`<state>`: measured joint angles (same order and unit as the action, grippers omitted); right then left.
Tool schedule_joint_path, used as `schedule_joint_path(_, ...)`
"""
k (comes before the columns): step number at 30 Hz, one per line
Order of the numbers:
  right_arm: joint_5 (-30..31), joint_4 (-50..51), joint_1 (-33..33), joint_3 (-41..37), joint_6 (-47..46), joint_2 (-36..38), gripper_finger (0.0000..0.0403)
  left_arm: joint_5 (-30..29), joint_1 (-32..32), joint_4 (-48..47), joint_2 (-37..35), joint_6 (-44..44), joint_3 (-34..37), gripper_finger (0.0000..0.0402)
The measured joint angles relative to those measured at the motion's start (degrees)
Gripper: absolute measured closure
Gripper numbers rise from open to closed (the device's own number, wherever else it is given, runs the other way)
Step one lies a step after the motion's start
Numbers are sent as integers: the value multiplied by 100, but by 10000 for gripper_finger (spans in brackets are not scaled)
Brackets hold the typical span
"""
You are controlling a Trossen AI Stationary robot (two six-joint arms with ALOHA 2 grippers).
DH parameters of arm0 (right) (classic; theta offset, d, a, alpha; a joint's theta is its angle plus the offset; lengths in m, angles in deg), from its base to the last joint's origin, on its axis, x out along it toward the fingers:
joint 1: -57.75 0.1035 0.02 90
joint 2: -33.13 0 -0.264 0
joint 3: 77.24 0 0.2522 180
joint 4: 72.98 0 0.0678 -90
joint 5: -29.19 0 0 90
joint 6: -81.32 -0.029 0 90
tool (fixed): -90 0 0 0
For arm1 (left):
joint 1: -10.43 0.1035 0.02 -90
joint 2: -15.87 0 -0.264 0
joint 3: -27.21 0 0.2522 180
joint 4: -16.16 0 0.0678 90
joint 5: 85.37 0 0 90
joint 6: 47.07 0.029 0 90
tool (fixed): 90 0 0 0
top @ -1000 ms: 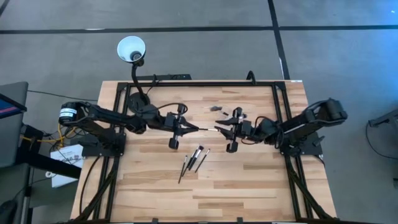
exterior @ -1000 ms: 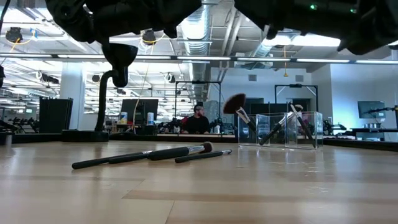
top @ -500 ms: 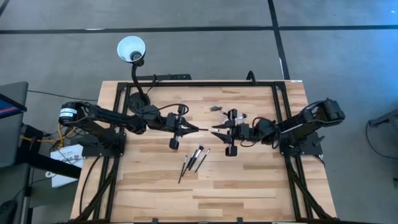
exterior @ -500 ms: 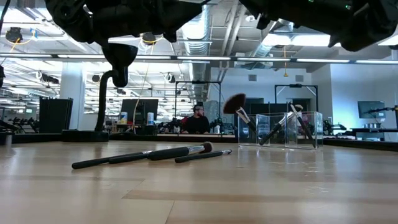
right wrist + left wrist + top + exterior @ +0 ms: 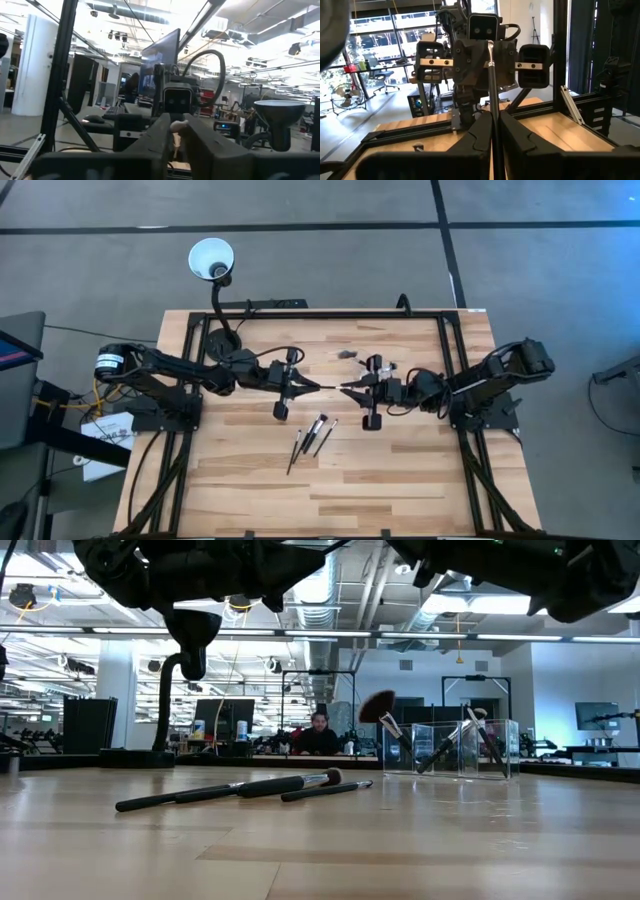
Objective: Sort items
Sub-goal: Put the eyeshadow brush into the middle of the transparent organizer
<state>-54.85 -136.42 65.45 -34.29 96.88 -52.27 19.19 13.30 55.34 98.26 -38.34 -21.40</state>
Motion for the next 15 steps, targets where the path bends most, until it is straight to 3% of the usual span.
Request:
schedule_joint_path(3, 29, -7, -2, 0, 28, 2, 391, -7, 0, 2, 0, -2, 0, 376)
schedule_joint_path(9, 12, 5, 2, 0, -7, 2, 371, 0, 0, 15, 0, -2, 0, 364)
schedule_joint_path(15, 41, 105, 0, 0, -8, 2, 391, -10, 0, 17, 0, -1, 0, 343)
